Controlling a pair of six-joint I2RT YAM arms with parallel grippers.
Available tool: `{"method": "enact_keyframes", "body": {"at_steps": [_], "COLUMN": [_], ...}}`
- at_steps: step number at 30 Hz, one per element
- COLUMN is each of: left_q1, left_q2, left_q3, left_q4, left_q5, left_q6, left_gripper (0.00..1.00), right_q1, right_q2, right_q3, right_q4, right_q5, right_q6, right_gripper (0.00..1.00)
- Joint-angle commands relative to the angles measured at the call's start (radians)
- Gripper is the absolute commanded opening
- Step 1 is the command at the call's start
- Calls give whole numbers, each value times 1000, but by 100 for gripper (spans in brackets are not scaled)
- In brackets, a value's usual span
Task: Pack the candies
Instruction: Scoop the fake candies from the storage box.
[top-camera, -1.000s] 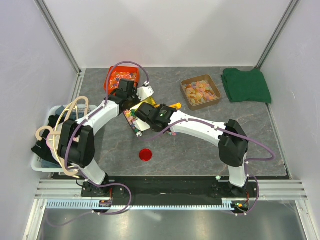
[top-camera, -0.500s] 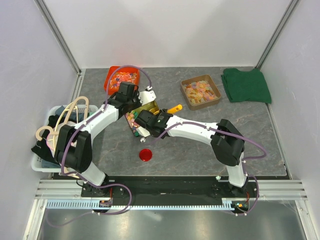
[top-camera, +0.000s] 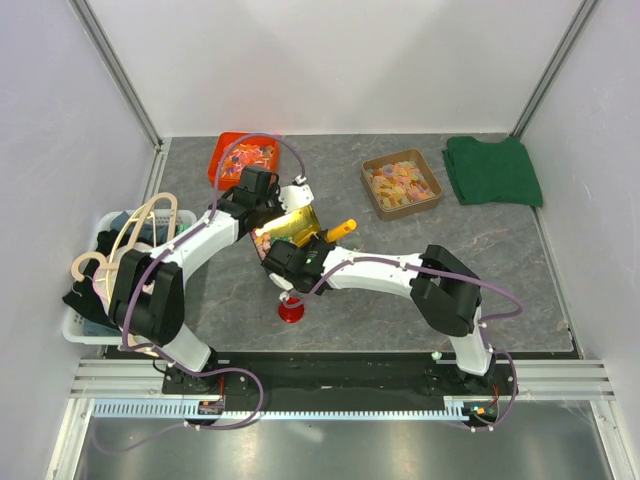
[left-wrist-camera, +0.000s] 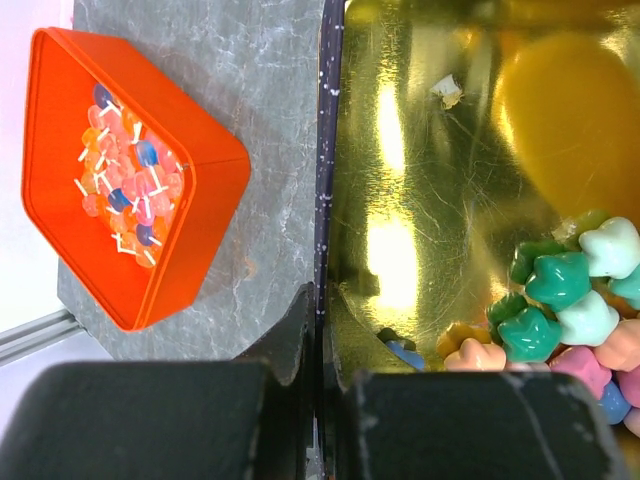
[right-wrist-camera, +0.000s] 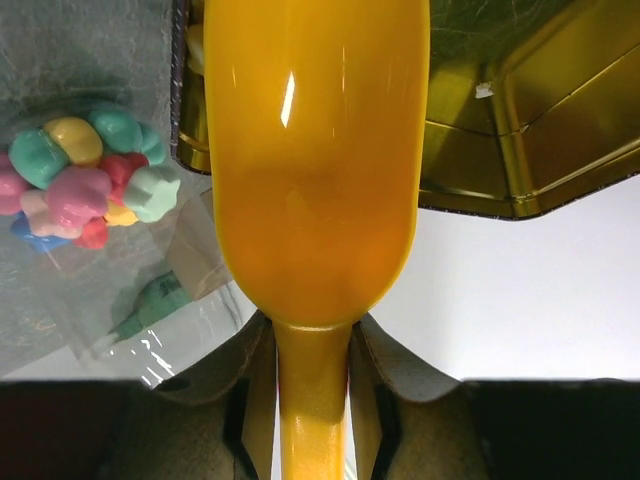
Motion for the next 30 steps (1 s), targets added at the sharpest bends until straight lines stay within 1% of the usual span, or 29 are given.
{"method": "enact_keyframes", "body": {"at_steps": [1, 7, 11, 12, 18, 25, 30], "left_q1": [-5, -6, -5, -5, -3, -5, 3], "left_q2": [-30, -11, -7, -5, 13, 24, 25], "left_q3": [8, 7, -1, -2, -2, -4, -6], "left_q4": [41, 41, 41, 41, 47, 47, 48], "left_q5": [35, -5, -5, -28, -31, -27, -25], "left_q6": [-60, -119, -148, -151, -177, -201, -218], "left_gripper": [2, 2, 2, 2, 2, 2, 2], "right_q1": [12, 13, 12, 13, 13, 7, 7], "right_q2": [48, 105, 137, 142, 168, 188, 206], "right_q3": [-3, 55, 106, 116, 172, 213, 274], "right_q4": [18, 15, 17, 15, 15, 14, -60], "right_q5": [61, 34, 4, 1, -24, -90, -163], "right_q6": [30, 72, 108, 112, 115, 142, 210], "right_gripper": [0, 0, 0, 0, 0, 0, 0]}}
